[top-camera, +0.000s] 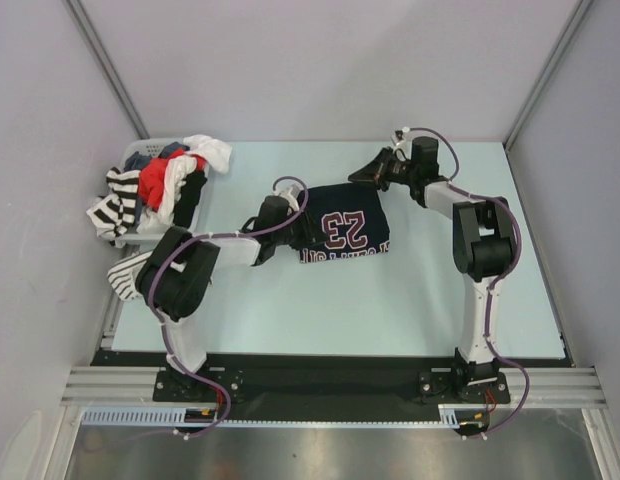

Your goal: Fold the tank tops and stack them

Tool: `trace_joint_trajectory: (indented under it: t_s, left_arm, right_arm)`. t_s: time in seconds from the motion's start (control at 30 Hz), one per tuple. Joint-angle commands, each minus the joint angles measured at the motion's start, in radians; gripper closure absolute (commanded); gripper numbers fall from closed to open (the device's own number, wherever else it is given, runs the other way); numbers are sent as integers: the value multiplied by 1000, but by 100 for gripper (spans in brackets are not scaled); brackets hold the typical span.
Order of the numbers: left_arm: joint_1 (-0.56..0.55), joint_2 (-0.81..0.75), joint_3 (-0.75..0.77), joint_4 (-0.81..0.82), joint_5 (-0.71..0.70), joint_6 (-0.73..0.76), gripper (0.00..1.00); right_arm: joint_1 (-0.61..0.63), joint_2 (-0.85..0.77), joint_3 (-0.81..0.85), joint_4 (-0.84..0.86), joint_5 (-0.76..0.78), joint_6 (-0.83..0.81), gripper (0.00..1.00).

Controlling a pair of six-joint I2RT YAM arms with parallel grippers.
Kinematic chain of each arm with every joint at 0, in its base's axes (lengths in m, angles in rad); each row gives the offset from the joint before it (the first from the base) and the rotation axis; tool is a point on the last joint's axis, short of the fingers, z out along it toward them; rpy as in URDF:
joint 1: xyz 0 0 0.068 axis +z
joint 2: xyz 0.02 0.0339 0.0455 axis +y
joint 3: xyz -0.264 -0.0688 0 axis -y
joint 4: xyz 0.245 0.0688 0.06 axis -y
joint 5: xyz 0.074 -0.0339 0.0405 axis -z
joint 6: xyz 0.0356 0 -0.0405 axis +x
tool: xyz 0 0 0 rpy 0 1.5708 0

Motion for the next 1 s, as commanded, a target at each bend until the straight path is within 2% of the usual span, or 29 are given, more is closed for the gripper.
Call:
trace_joint_trajectory:
  t_s: [0.0,0.1,0.2,0.37,0.5,0.57,0.7,0.97]
  left_arm:
    - [-2,53,-60,118,-16,-50,71]
    - [2,64,-95,170,-2,-48,71]
    - [2,38,-102,181,4,-45,71]
    - [23,-28,-10,43,-45,25,69]
    - [66,-21,128,-46,-49,45,69]
    - [88,16,179,-64,-63,56,68]
    - [96,135,381,-165,-54,82,69]
    - [117,375,596,-244,-65,80,70]
  right_arm:
    - [2,82,76,31,14,61,100]
    - [-15,165,107,95,31,98,100]
    - [-31,268,190,80,48,126,100]
    - [-55,360,219,173,91,239,100]
    - [-68,372,219,160,107,238,100]
    - [-66,358,211,158,102,230,99]
    - [-66,337,188,163,94,224,99]
    - [-68,305,153,218,76,249,99]
